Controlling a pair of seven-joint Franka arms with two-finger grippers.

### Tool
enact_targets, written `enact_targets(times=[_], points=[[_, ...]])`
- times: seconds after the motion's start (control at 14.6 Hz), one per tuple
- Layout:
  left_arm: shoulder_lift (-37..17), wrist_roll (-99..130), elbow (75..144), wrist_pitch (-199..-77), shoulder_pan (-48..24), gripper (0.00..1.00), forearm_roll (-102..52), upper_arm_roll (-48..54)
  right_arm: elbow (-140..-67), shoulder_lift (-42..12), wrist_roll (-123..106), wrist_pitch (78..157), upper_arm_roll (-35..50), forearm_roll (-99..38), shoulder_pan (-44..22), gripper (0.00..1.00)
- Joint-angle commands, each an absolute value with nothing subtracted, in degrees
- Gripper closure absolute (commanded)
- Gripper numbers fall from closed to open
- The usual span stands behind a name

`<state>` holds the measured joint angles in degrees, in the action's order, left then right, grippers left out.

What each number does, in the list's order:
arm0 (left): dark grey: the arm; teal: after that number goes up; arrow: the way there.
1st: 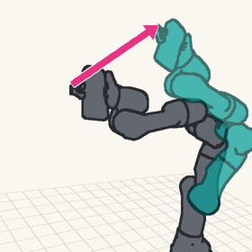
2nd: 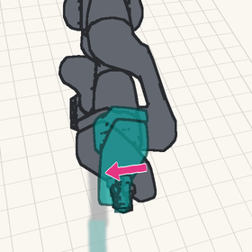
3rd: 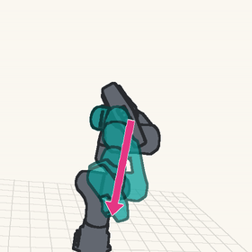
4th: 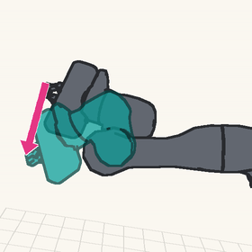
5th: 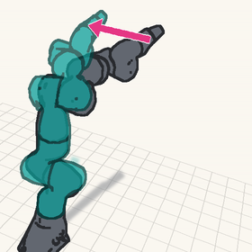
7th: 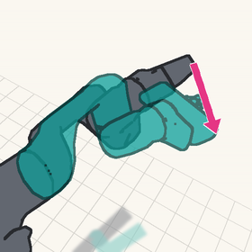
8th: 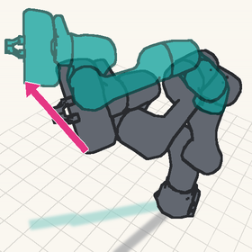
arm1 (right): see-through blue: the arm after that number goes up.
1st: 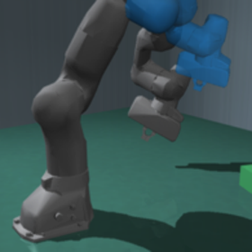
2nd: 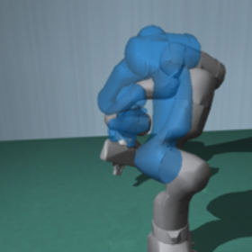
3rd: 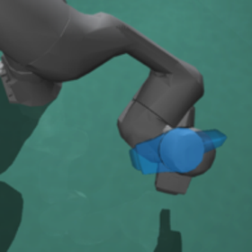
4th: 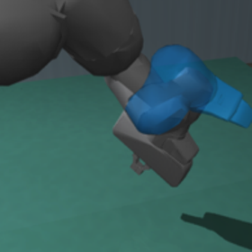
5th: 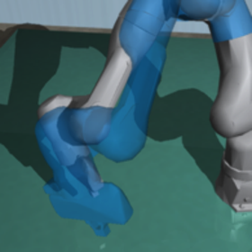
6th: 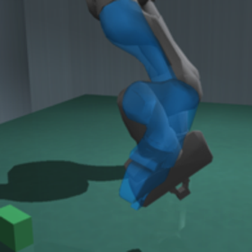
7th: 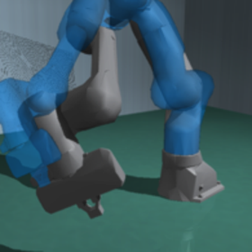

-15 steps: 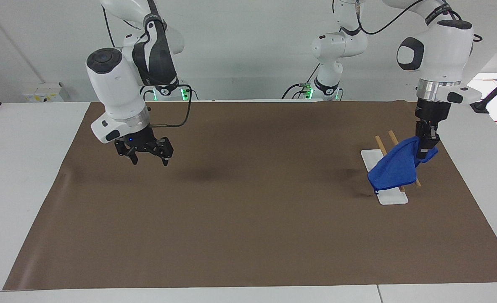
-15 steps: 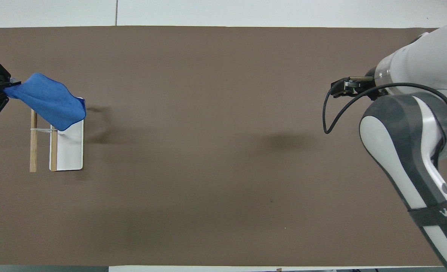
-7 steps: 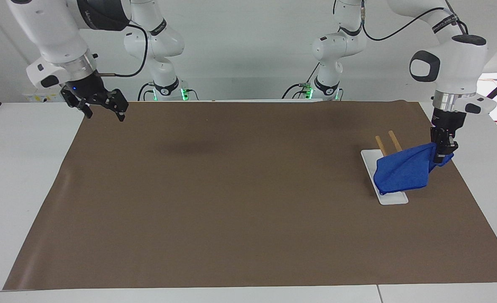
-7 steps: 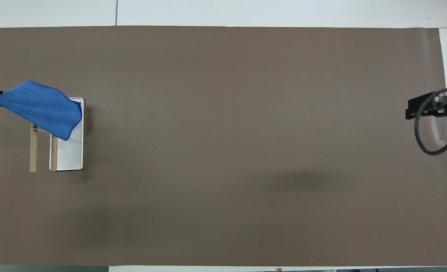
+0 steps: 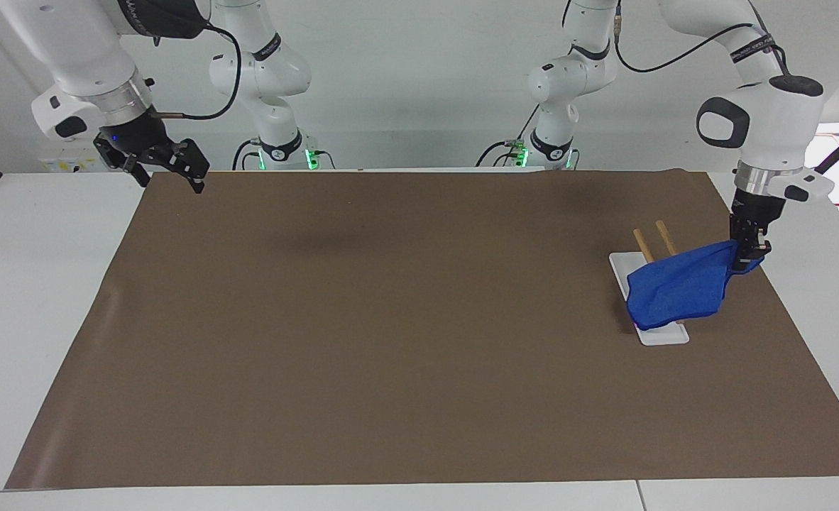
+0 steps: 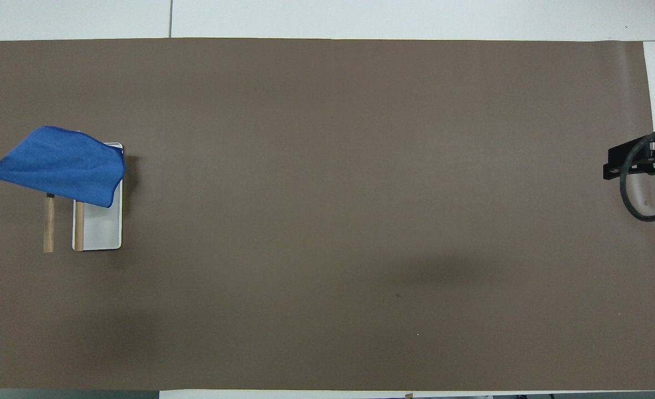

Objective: Right arm passes towel to left arm to hang
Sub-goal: 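Lower the towel over the rack rod with the left gripper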

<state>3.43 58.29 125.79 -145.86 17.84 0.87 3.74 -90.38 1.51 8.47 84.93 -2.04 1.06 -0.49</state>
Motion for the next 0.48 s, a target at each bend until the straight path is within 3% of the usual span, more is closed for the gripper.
enact_targets(times=[0.0, 0.41], points=[[2.55, 57.31, 127.09, -147.48, 20.03, 1.00, 1.41, 4.31, -89.91, 1.40, 10.02, 84.90, -1.41, -0.18, -0.26, 0.00], [2.11, 57.39, 129.29, -147.48, 21.01, 1.00, 1.14, 4.31, -90.18, 1.49, 9.67, 84.90, -1.41, -0.44, -0.35, 0.00]])
